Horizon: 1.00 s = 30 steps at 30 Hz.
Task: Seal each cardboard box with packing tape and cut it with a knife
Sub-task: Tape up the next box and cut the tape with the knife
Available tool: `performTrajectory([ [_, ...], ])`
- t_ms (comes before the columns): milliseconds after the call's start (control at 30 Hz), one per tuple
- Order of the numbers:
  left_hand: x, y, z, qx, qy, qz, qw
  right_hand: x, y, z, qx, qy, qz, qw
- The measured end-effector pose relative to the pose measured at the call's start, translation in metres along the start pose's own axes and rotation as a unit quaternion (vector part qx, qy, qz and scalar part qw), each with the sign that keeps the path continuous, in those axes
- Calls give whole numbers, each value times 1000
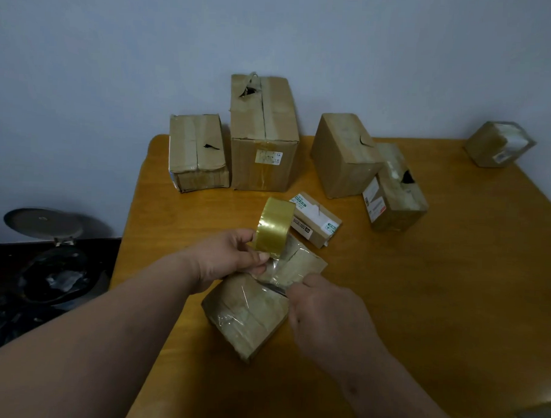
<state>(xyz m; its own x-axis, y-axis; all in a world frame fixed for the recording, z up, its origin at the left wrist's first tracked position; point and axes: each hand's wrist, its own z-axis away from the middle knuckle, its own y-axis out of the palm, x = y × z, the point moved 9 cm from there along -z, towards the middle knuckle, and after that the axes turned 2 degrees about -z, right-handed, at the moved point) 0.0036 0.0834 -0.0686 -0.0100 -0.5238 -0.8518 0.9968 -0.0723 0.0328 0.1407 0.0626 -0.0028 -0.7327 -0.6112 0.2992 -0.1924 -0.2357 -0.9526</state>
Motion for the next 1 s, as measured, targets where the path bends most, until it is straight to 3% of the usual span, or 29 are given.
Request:
performTrajectory([
  [1000,11,-1,-6,0,5,6,1000,-20,-8,1,35,14,7,999],
])
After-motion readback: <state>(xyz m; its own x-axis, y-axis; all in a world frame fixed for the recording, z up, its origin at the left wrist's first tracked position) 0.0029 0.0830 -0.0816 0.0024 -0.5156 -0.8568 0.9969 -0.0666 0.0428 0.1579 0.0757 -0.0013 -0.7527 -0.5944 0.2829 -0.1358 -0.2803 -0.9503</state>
